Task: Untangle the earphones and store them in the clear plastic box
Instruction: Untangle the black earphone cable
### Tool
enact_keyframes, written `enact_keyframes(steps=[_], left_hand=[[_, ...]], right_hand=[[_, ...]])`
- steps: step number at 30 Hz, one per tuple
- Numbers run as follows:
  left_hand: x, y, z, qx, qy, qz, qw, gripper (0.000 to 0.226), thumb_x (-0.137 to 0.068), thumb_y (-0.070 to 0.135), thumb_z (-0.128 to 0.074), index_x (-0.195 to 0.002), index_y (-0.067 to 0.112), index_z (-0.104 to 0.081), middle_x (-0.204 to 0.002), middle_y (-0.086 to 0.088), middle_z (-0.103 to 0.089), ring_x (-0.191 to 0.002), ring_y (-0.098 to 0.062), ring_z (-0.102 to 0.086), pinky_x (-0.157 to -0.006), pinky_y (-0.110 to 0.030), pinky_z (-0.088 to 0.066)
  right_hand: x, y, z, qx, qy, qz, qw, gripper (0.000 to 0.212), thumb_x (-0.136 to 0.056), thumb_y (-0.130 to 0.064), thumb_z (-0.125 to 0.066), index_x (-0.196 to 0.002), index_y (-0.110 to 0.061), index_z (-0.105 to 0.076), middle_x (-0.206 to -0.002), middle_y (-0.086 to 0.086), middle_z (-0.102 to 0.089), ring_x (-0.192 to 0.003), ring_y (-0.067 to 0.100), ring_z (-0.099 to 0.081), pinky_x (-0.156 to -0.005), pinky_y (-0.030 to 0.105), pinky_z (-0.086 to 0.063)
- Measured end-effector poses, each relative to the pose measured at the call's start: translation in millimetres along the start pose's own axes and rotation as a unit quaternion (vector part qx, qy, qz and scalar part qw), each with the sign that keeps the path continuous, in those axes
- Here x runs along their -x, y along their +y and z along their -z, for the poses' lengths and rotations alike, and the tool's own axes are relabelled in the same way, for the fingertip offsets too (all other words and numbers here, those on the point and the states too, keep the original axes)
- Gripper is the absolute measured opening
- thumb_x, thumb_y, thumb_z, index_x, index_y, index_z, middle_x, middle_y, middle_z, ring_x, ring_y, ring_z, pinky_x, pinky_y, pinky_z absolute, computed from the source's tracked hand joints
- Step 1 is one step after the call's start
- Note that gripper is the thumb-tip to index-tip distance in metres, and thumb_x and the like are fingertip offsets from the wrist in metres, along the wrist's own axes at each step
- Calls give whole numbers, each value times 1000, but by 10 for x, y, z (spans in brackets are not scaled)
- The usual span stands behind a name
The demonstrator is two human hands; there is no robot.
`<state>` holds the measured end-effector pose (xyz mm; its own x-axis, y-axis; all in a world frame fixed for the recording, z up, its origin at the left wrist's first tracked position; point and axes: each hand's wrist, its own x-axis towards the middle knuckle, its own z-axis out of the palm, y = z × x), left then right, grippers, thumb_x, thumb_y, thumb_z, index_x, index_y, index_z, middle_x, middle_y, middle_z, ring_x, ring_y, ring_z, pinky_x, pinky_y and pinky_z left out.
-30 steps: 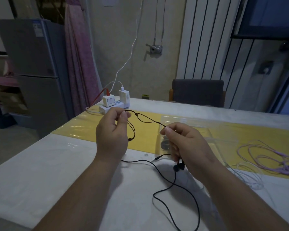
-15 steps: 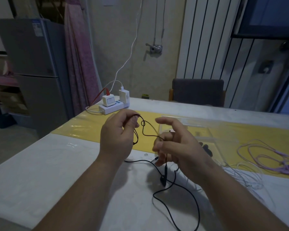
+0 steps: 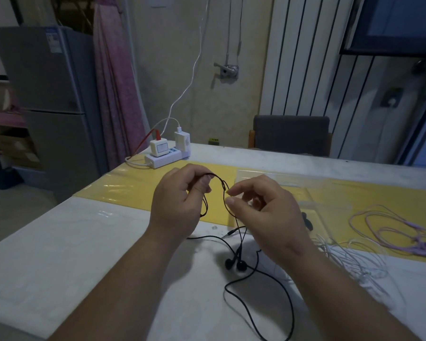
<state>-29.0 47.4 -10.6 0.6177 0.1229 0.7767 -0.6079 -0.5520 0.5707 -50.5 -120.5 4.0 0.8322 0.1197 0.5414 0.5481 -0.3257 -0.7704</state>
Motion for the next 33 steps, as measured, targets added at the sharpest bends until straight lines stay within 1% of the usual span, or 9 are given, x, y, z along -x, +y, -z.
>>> enact_keyframes(steps=[4, 9, 12, 15, 18, 21, 25, 28, 33], left_hand=[[-5, 3, 0, -16, -14, -29, 999, 12, -90, 23, -55, -91, 29, -65, -71, 15, -63, -76, -15, -60, -68, -43, -48], [4, 21, -12, -24, -38, -44, 998, 12, -89, 27, -54, -88, 28, -66, -68, 18, -59, -74, -15, -56, -66, -42, -46], [6, 21, -7, -6, -37, -10, 999, 19, -87, 31, -50, -82, 22, -66, -70, 9, -61, -75, -18, -56, -66, -41, -45], [12, 24, -8, -8, -59, 10, 998, 19, -84, 25, -48, -71, 18, -60, -65, 7, -57, -71, -15, -52, -63, -39, -42], [16, 30, -9, -22, -80, 11, 996, 19, -83, 16, -46, -64, 16, -50, -58, 4, -47, -64, -15, -44, -58, -40, -37], [14, 21, -7, -25, -85, 1, 996, 20, -82, 23, -42, -63, 19, -44, -56, 4, -43, -61, -15, -41, -56, -39, -33], [22, 34, -29, -20, -80, 7, 997, 30, -86, 35, -44, -62, 17, -44, -59, 2, -45, -59, -14, -41, -55, -35, -34], [34, 36, -40, -7, -93, 9, 996, 23, -86, 36, -54, -70, 20, -57, -56, 6, -45, -56, -11, -42, -53, -30, -34], [39, 23, -47, -29, -109, 7, 994, 12, -87, 27, -56, -77, 24, -62, -58, 13, -50, -58, -7, -45, -53, -25, -32]], right_hand=[[8, 4, -30, 27, 40, 23, 999, 15, -77, -35, -78, -81, -33, -64, -78, -9, -60, -69, 10, -52, -61, 23, -43], [10, 6, -44, 90, 59, 46, 993, 13, -83, -23, -72, -76, -30, -63, -75, -11, -61, -72, 9, -56, -63, 28, -46], [3, 1, -24, -7, 53, -15, 998, 10, -85, -24, -67, -76, -25, -62, -73, -3, -63, -70, 19, -60, -67, 42, -55], [-1, -29, -7, -88, 60, -58, 993, 7, -79, -30, -63, -77, -23, -62, -78, 5, -66, -73, 33, -63, -66, 55, -56], [12, -54, -4, -69, 72, -53, 994, 9, -80, -16, -69, -74, -21, -64, -73, 4, -68, -70, 30, -65, -63, 51, -57], [16, -62, -14, -74, 69, -67, 993, 17, -79, -6, -66, -84, -23, -64, -75, 0, -68, -72, 31, -62, -66, 49, -57], [1, -9, -21, -21, 37, -80, 996, 18, -79, -9, -65, -82, -26, -70, -72, 1, -69, -66, 22, -62, -62, 36, -53], [-5, 8, -22, 5, 25, -87, 996, 13, -80, -15, -66, -78, -27, -70, -70, -4, -69, -62, 9, -60, -59, 29, -51], [-2, 3, -16, -35, 38, -89, 995, 12, -81, -12, -67, -78, -23, -70, -73, -2, -70, -72, 18, -66, -69, 41, -57]])
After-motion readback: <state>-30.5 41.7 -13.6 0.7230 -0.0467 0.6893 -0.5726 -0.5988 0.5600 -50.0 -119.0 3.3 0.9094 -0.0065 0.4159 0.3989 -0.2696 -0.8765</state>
